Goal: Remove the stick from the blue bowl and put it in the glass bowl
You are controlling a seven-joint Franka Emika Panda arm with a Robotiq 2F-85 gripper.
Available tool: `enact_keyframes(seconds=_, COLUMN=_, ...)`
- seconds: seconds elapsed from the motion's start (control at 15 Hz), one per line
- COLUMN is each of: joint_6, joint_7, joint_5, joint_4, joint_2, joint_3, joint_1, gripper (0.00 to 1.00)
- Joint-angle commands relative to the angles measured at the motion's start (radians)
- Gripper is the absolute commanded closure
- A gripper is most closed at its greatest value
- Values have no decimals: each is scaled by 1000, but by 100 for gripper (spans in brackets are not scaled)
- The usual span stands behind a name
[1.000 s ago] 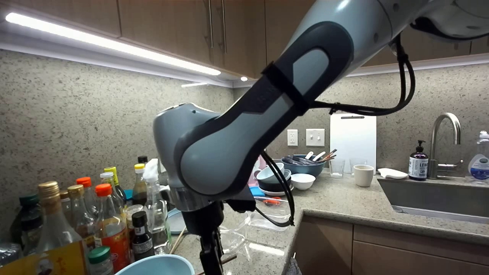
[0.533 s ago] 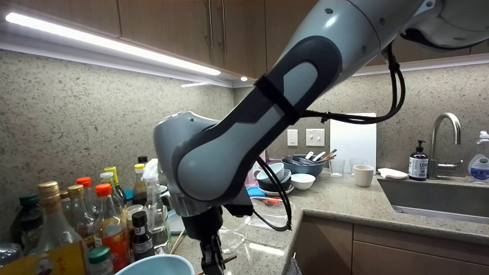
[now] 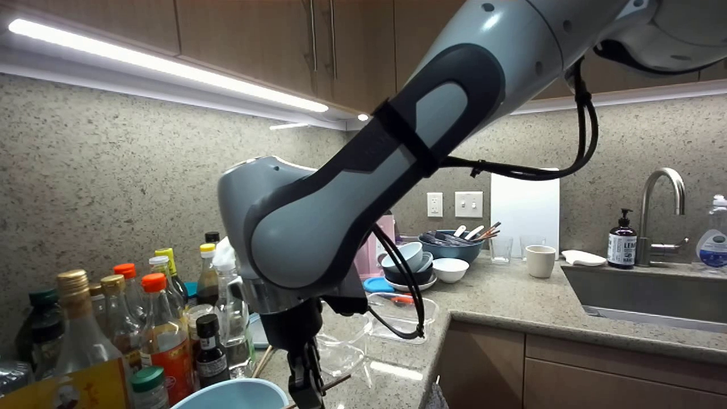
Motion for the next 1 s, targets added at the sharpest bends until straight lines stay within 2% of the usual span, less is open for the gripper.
enact_keyframes(seconds=0.0, joint_6=-23, joint_7=-21, joint_5=21, joint_4=7, joint_2=-21, joint_3=9, joint_1=2, gripper=31)
enact_keyframes(seconds=0.27, joint_6=-29, joint_7=-19, joint_5=16, joint_4=11, joint_2=-27, joint_3=10, joint_1=3, gripper=5)
enact_keyframes(seconds=0.33, joint_6=-30, joint_7=-17, joint_5=15, joint_4=12, joint_2=-27, joint_3=9, joint_1=4, gripper=32)
enact_keyframes(seconds=0.4, joint_6=-34, joint_7=-13, joint_5=12, joint_4=12, joint_2=-28, joint_3=7, joint_1=5, gripper=45)
enact_keyframes(seconds=0.47, joint_6=-36, joint_7=-11, joint_5=11, joint_4=12, joint_2=-29, joint_3=7, joint_1=6, gripper=47)
enact_keyframes(seconds=0.93, joint_6=-69, joint_7=0, joint_5=2, joint_4=20, joint_2=-35, joint_3=1, joint_1=10, gripper=92)
